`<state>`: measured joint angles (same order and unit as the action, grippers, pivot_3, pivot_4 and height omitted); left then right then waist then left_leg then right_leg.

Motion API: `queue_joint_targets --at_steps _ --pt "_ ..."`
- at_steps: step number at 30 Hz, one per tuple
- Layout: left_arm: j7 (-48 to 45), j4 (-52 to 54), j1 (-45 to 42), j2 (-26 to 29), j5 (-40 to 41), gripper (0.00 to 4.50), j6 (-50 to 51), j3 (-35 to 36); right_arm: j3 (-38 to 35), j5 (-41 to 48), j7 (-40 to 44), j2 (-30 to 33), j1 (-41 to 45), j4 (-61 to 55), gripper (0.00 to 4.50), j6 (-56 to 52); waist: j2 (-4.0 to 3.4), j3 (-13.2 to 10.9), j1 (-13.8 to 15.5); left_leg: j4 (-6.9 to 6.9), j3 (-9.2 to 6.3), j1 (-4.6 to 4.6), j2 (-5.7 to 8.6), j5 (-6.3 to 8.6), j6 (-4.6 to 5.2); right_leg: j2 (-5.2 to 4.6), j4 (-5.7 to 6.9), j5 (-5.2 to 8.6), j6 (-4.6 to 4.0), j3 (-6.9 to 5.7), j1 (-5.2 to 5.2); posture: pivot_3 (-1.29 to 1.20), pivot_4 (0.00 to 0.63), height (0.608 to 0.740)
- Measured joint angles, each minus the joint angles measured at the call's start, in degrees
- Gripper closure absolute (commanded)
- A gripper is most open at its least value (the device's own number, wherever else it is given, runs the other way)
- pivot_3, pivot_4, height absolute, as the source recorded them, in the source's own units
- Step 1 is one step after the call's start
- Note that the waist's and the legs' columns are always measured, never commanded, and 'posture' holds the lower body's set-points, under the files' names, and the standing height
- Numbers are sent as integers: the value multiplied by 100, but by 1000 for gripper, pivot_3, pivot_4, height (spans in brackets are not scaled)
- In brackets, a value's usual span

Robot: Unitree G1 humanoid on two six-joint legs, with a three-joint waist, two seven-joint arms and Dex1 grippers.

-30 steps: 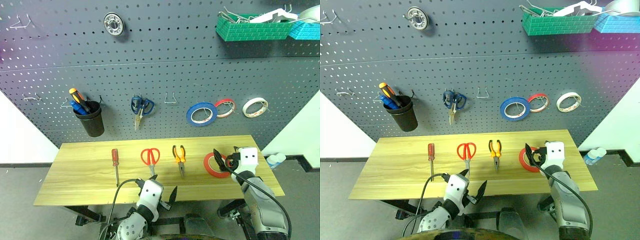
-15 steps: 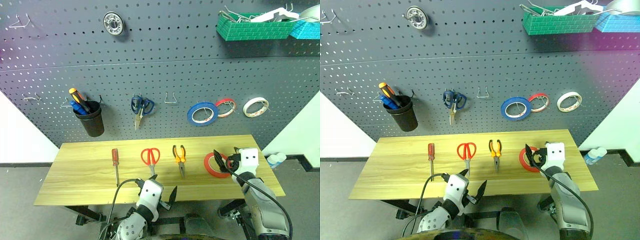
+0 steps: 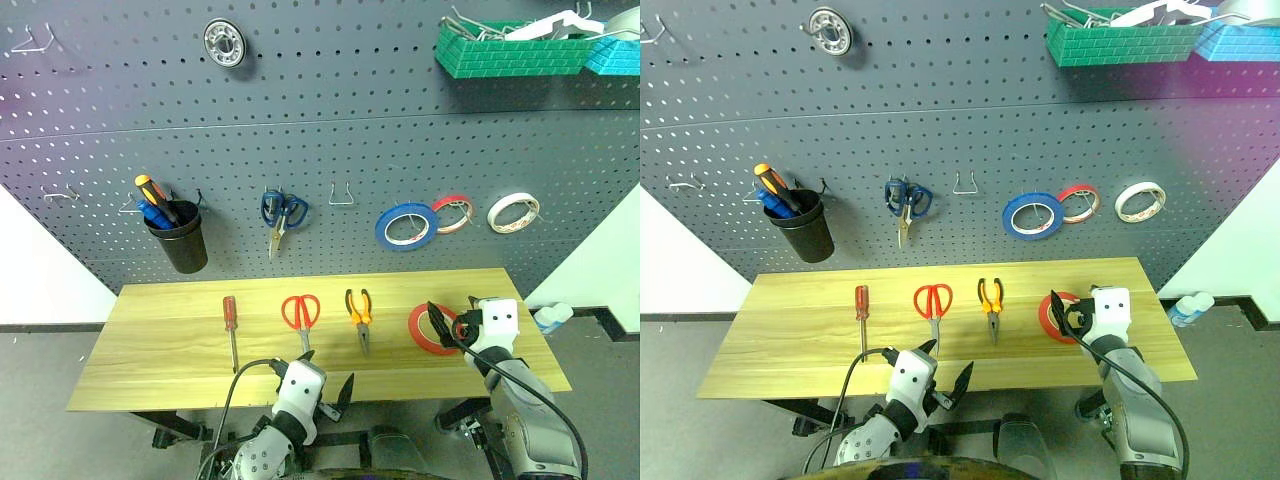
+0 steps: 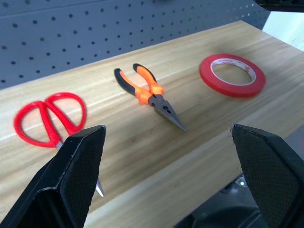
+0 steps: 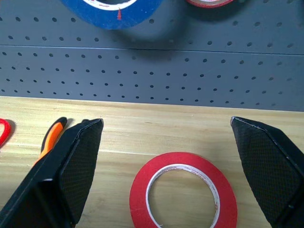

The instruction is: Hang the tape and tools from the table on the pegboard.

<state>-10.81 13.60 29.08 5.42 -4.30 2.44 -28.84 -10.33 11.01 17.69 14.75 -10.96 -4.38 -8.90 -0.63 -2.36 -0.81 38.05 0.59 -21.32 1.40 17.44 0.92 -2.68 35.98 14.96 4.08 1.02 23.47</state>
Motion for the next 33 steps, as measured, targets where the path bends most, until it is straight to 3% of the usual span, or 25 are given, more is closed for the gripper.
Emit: queue_joint_targets --at_steps 24,33 --pt "365 -86 -18 52 -187 75 -173 -55 2 -1 9 -8 1 0 0 -31 1 3 1 9 5 7 1 -1 1 5 10 -1 1 0 -6 -41 0 736" --pt "339 1059 141 86 441 75 5 438 10 0 8 -9 -8 -24 0 -48 1 4 1 12 7 7 0 -1 1 3 12 0 0 2 -8 -42 0 736"
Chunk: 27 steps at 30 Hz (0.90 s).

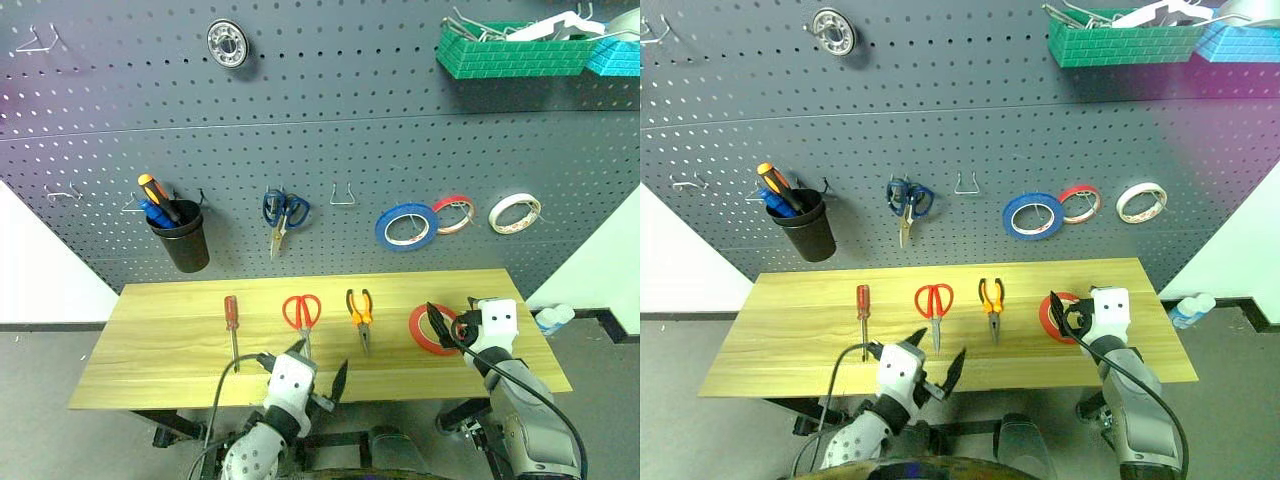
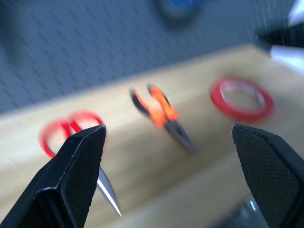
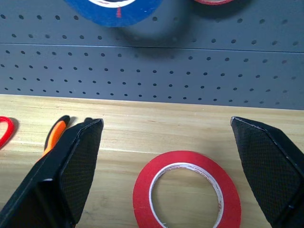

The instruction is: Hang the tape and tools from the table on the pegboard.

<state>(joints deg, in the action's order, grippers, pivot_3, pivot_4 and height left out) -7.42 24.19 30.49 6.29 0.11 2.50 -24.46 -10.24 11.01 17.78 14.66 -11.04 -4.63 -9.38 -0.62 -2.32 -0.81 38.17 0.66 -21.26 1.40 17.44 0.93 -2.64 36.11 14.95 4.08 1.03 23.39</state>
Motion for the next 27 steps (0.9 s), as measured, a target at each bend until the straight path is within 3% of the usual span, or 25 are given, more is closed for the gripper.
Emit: queue_joint_targets --at_steps 3,6,8,14,21,27 --pt "-89 472 -158 28 599 75 85 704 6 1 0 -2 -1 -17 0 -16 -2 2 1 0 0 0 0 0 0 2 3 0 0 0 -2 -38 0 736" --pt "-276 587 -269 429 992 75 259 1475 5 2 -4 1 -25 -37 0 -20 -7 5 -10 0 1 9 -3 -1 1 12 5 0 -2 0 -2 -39 0 736" --pt "-299 600 -220 456 1042 75 353 1534 8 2 -6 -1 -41 -54 0 -27 -5 5 -8 2 14 8 1 -1 1 8 4 -3 -1 10 -4 -40 0 736" --pt "-393 622 -217 482 955 75 446 1385 47 25 -16 -11 -52 -228 0 -34 52 27 -5 7 31 28 2 1 3 1 4 -6 3 28 -18 -42 0 736" --pt "-354 619 -204 268 269 75 528 38 53 50 -24 -11 -98 -240 0 -81 51 26 -15 4 42 36 1 4 6 -2 3 -5 4 41 -20 -38 0 736" --pt "-240 289 -184 193 29 75 454 -211 51 55 -19 -9 -146 -241 0 -94 30 19 -15 -1 45 54 -6 4 7 4 6 -3 5 42 -24 -37 0 736"
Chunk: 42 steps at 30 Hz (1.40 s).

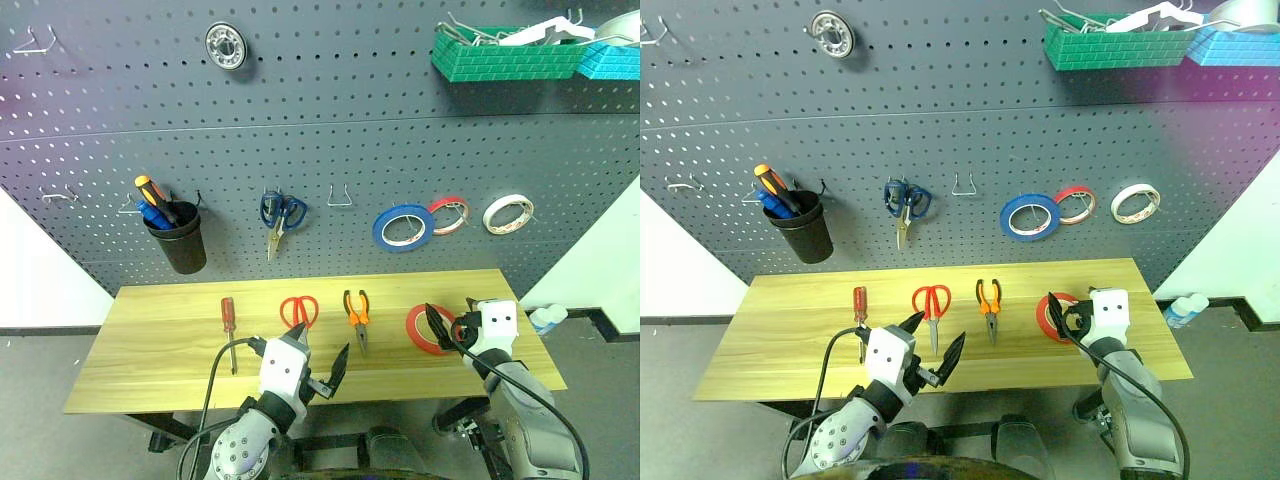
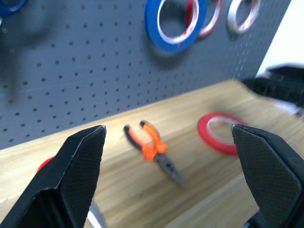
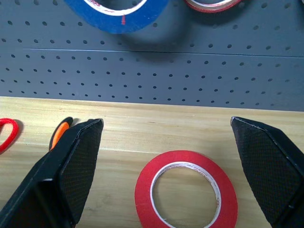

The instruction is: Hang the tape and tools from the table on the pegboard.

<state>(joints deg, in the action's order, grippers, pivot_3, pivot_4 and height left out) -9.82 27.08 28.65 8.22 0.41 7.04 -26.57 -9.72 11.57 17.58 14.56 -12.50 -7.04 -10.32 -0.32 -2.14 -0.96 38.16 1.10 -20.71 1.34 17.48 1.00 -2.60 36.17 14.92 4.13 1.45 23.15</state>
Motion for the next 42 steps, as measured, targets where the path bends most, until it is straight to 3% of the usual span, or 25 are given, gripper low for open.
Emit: queue_joint_targets --at_steps 19,26,33,34,36,39,42 --pt "6 -1235 24 -48 -162 75 -368 -443 2 1 10 0 -9 -12 0 -33 4 -4 -6 -6 3 20 0 4 2 -6 -8 2 2 3 -1 -31 0 736" --pt "41 -1364 0 -74 -128 75 -637 -496 5 1 11 -1 9 -12 0 -50 7 -11 -5 -8 3 16 -2 5 0 -7 -9 2 2 3 0 -35 0 736" --pt "704 -1110 18 -14 -732 75 -717 -302 13 0 8 -2 77 -11 0 -50 7 -11 -7 -9 4 14 -2 5 1 -7 -8 2 2 3 0 -38 0 736" --pt "694 -834 65 38 -647 75 -664 -113 17 -1 8 -5 96 -10 0 -50 11 -15 -10 -10 5 11 -4 5 1 -7 -7 2 2 4 2 -38 0 736" --pt "231 -779 -399 505 262 75 -769 928 39 -2 7 -15 126 4 0 -53 21 -28 5 -13 7 11 -27 5 0 -6 0 2 -2 -22 16 -38 0 736" --pt "-567 -2053 -1370 1888 1555 75 -923 3456 50 -1 12 -21 169 -2 0 -41 -3 -45 -12 -17 8 22 -87 14 -17 5 -7 -20 -48 -110 13 -39 0 736" --pt "-1031 -2374 -1572 1966 2049 75 -1097 4123 -4 -4 -18 -23 106 12 0 -42 -30 -35 -19 -16 46 24 -71 4 -1 -36 -10 -25 -51 -116 -1 -41 0 736"
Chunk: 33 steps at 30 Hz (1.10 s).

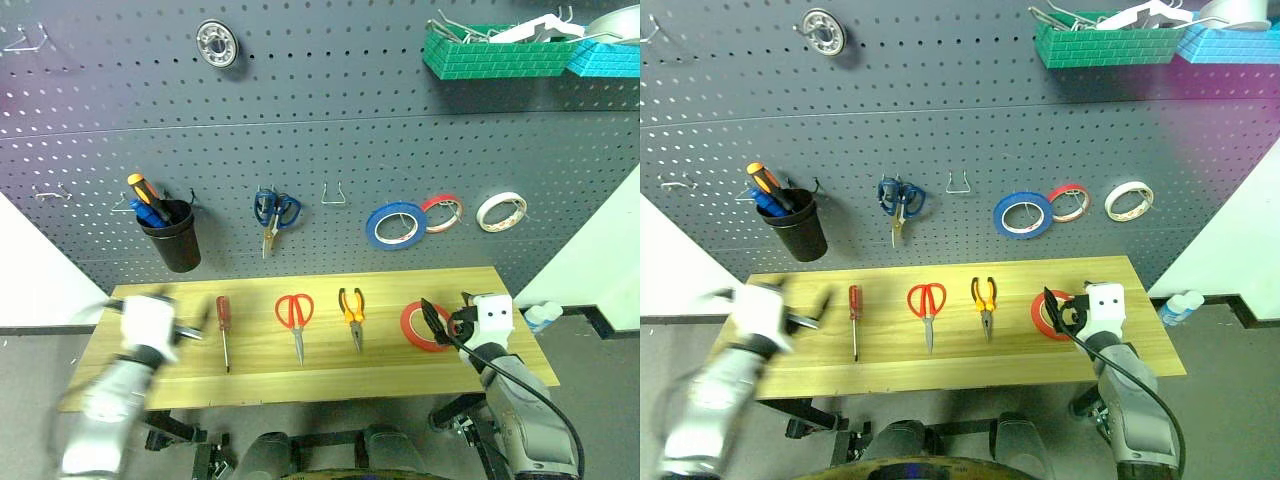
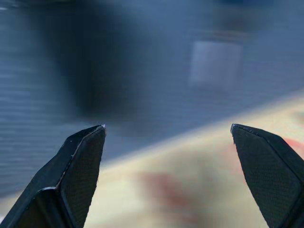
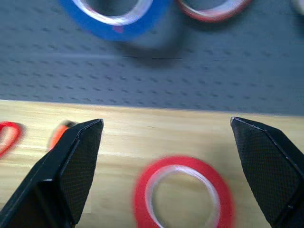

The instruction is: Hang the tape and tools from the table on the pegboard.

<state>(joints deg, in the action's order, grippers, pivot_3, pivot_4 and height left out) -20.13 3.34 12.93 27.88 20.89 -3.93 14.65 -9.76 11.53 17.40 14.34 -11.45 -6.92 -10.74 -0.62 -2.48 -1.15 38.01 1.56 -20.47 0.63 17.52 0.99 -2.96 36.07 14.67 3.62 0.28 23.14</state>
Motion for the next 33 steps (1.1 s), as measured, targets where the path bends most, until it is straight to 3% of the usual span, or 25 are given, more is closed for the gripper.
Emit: queue_joint_targets --at_steps 6,17,26,33 --pt "-873 -104 31 -489 153 75 24 -584 129 0 -4 -61 69 0 0 1 87 21 26 0 15 -14 44 16 11 -51 -2 -7 1 20 9 -39 0 736" --pt "-981 549 804 -1481 -914 75 131 -2899 132 1 -8 -62 71 0 0 1 76 14 15 -2 19 0 43 17 10 -50 6 14 39 31 8 -36 0 736" --pt "-929 109 1230 -1806 -1476 75 -50 -3897 131 1 -8 -62 74 0 0 1 78 8 24 -1 19 -2 44 18 11 -52 1 21 51 31 8 -34 0 736" --pt "-876 -195 1327 -1894 -1731 75 -281 -4250 130 4 -2 -62 76 0 0 1 68 -11 19 -2 18 -4 44 20 12 -54 -1 24 54 30 10 -33 0 736"
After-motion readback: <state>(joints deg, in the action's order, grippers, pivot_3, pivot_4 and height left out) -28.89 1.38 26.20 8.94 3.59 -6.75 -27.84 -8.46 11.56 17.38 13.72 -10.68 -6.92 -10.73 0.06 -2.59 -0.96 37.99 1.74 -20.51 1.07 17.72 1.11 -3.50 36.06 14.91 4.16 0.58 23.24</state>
